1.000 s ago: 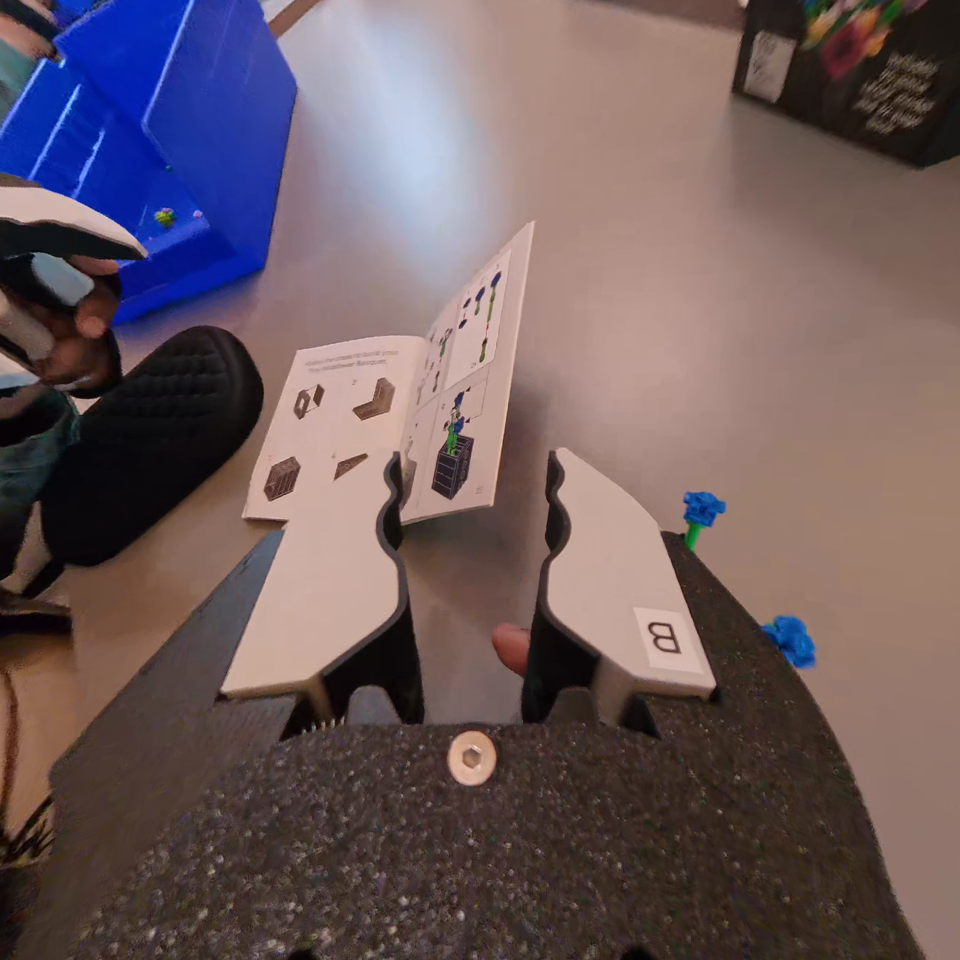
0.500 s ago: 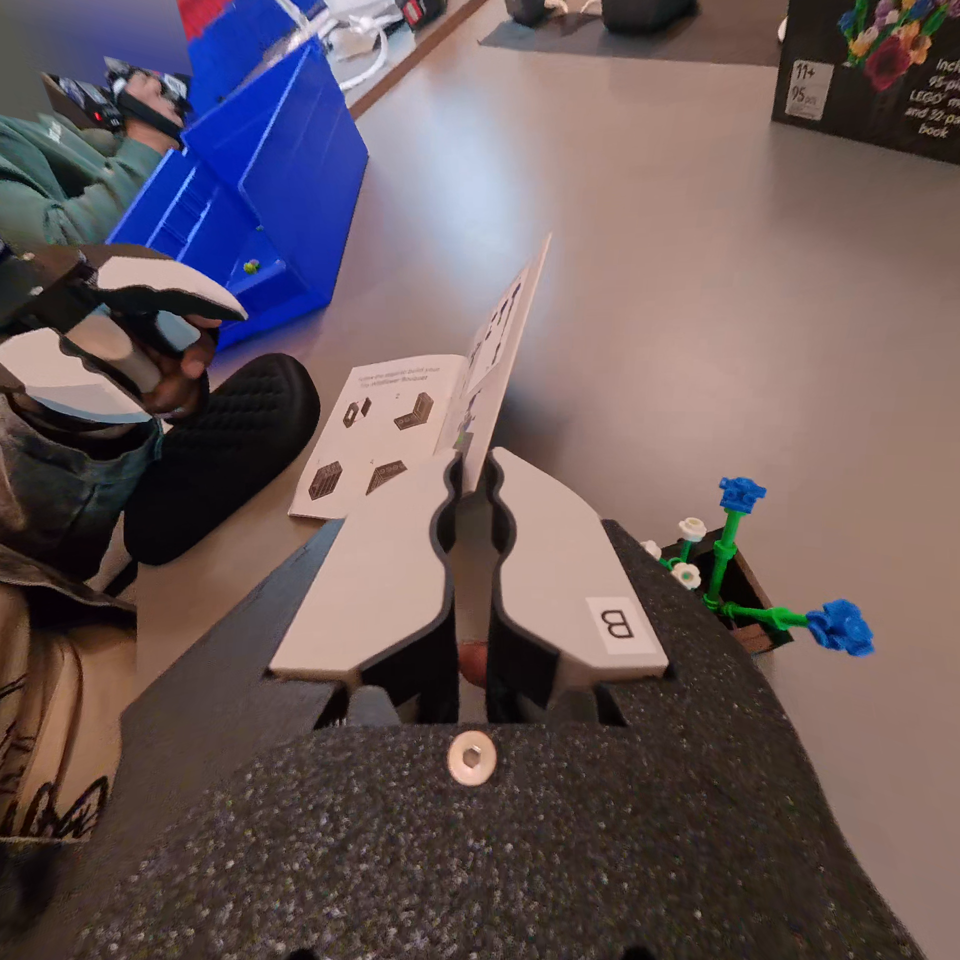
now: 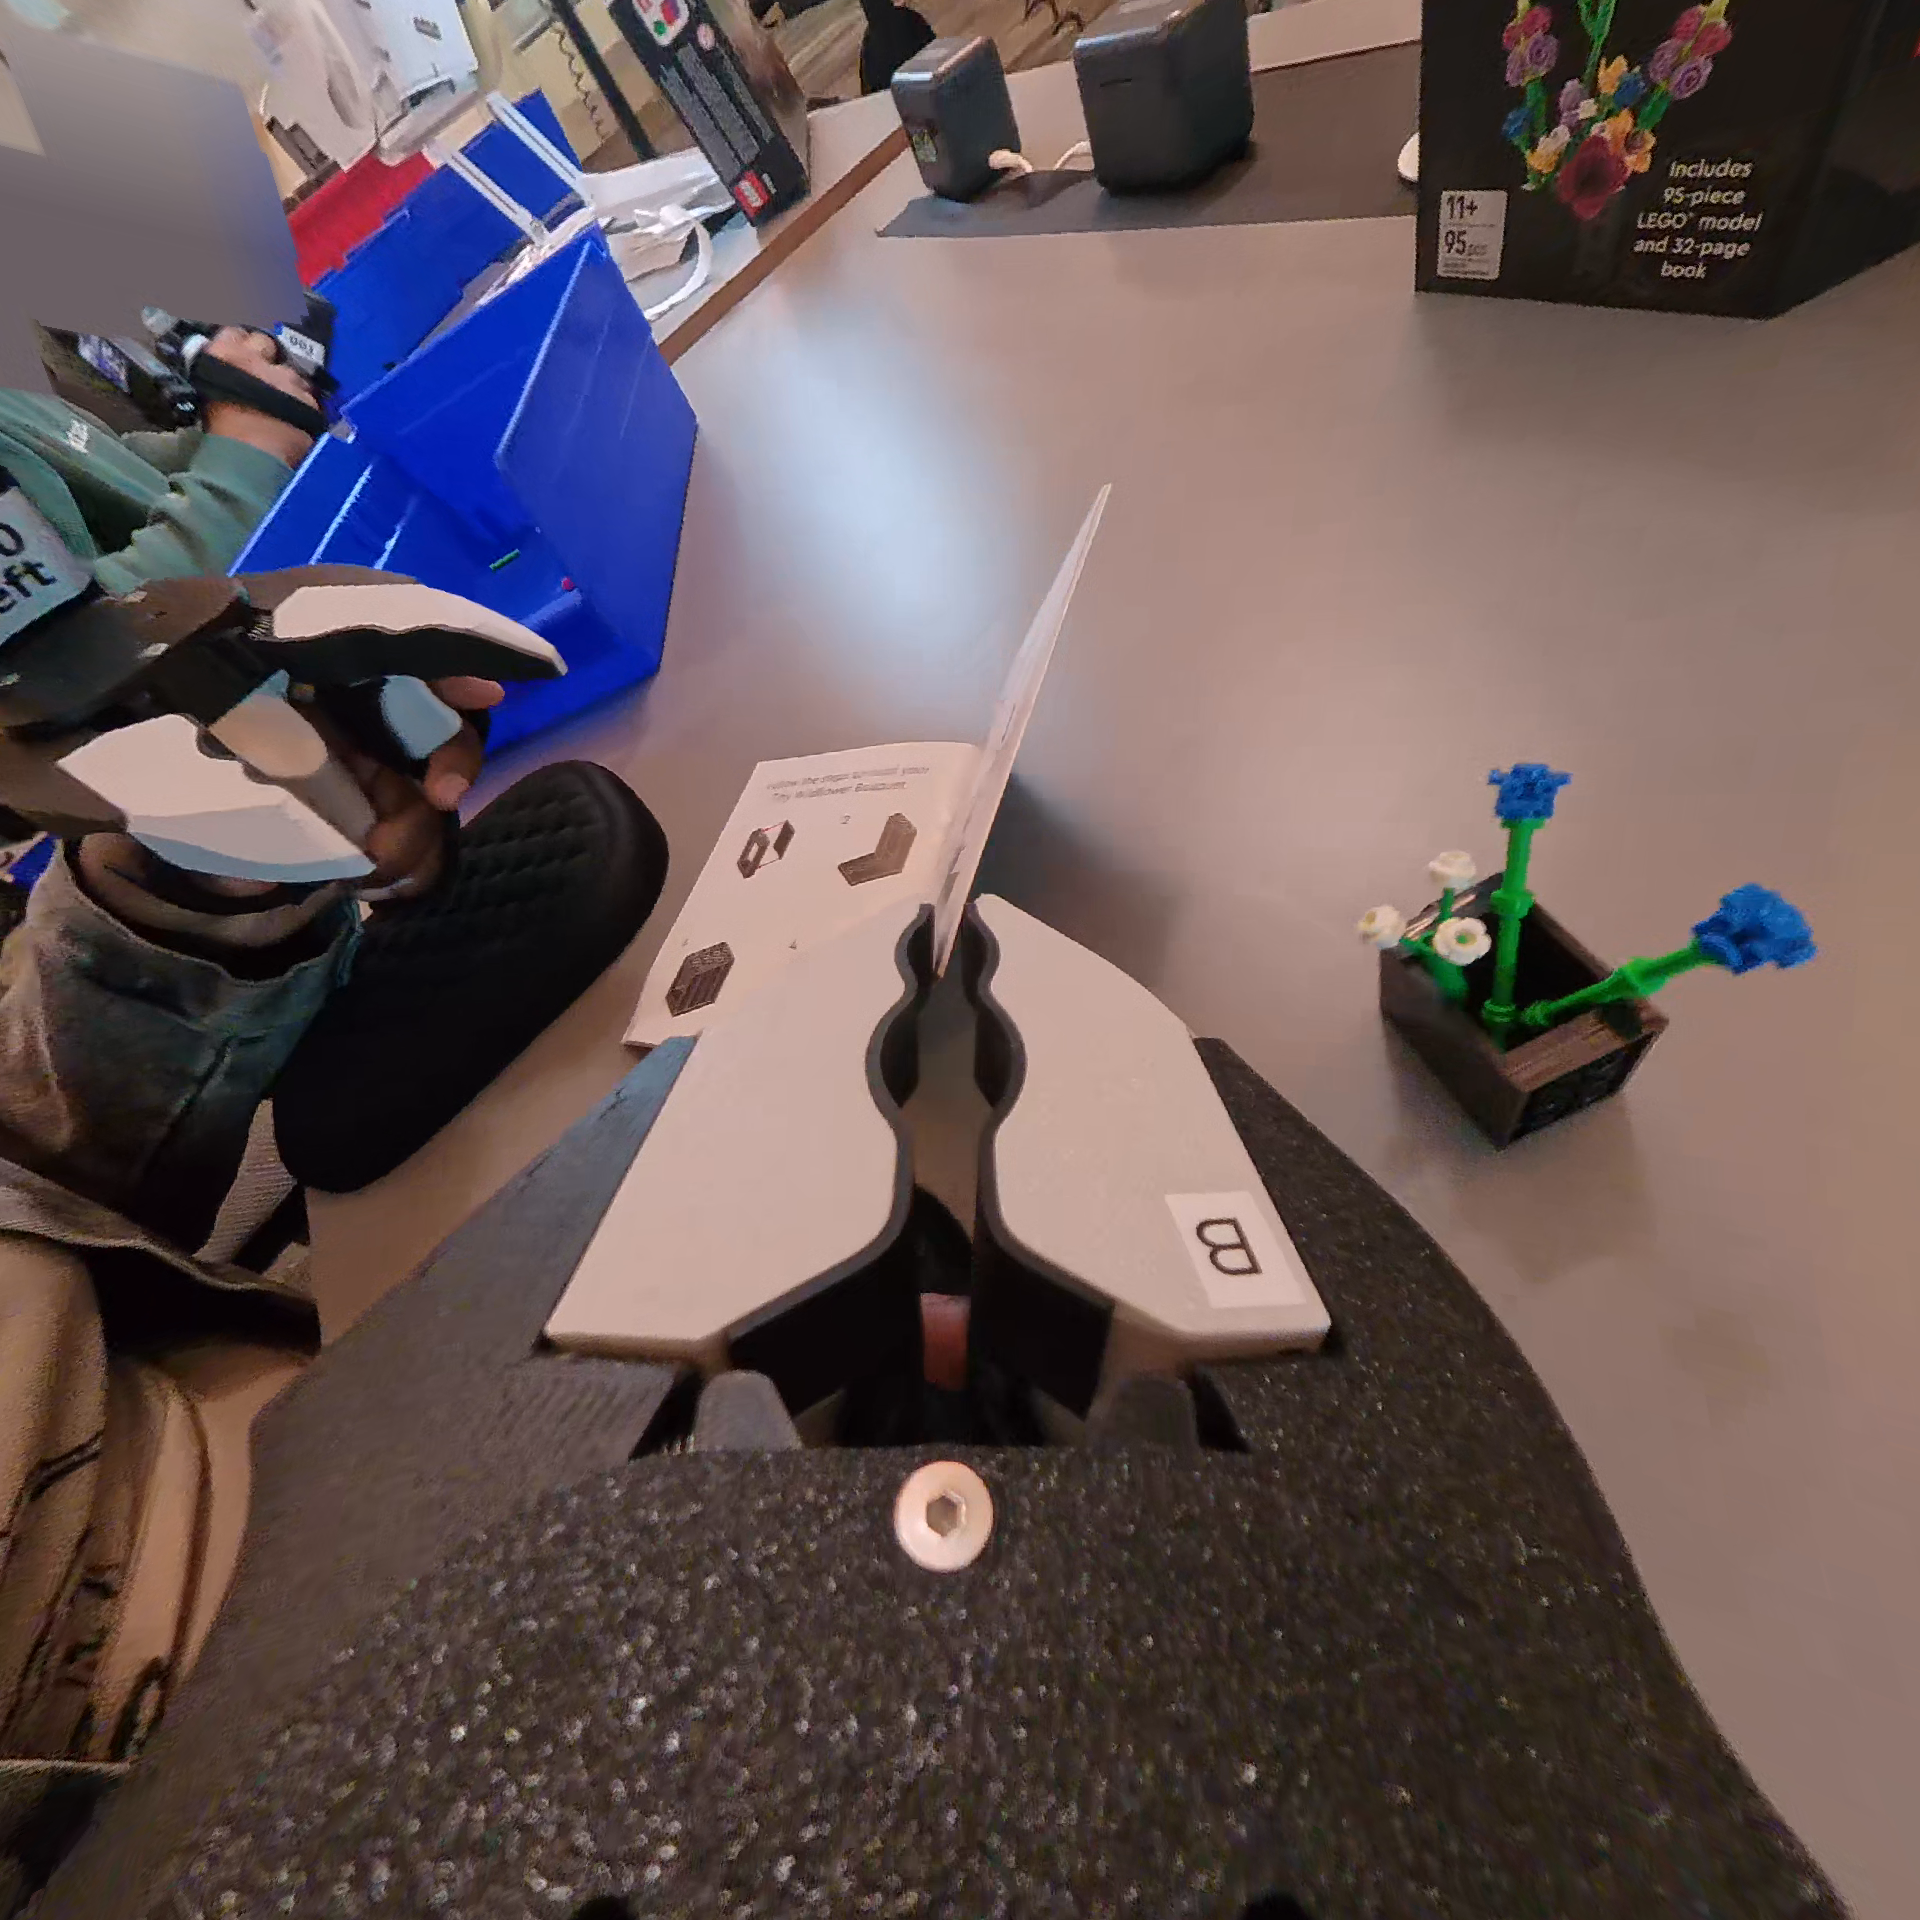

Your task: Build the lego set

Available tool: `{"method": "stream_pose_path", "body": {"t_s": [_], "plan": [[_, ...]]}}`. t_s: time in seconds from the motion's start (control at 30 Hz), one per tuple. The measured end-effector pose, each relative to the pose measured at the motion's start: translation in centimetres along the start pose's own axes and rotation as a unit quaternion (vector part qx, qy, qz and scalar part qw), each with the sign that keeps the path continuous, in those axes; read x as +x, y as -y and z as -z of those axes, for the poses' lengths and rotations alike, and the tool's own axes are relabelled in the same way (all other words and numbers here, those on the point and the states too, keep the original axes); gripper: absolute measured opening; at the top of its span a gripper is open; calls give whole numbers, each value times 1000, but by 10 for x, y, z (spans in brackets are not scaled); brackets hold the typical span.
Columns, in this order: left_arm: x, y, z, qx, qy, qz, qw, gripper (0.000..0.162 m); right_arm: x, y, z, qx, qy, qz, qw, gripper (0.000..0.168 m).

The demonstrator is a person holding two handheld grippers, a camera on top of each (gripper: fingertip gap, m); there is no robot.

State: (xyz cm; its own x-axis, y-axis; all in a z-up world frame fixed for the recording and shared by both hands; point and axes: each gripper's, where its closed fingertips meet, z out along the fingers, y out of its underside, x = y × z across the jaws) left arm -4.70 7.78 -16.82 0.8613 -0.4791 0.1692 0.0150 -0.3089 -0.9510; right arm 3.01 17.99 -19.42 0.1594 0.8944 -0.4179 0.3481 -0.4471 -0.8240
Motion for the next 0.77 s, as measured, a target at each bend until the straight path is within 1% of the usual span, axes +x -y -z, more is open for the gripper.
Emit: {"method": "stream_pose_path", "body": {"t_s": [0.1,0.17,0.27,0.33,0.43,0.53,0.57,0.63,0.77], "plan": [[-1,4,-6,7,-9,27,1000,66,-14,-1,4,16,10,-16,1000,5],[3,9,-13,13,-30,51,998,63,-26,-2,5,25,25,-31,999,6],[17,7,-31,-13,-87,79,993,63,-37,-7,5,28,41,-48,998,7],[21,1,-45,-39,-108,93,989,65,-43,-10,6,22,63,-59,996,11],[25,-6,-60,-74,-131,92,984,73,-46,-9,10,4,113,-77,991,28],[23,-11,-68,-99,-127,52,986,80,-43,-5,14,-25,179,-109,977,46],[21,-13,-70,-107,-124,38,986,81,-40,-1,14,-27,201,-129,971,46],[19,-16,-73,-111,-128,27,985,82,-34,7,14,-19,242,-171,955,38],[19,-18,-75,-116,-146,50,981,81,-25,11,5,-20,283,-249,926,27]]}}
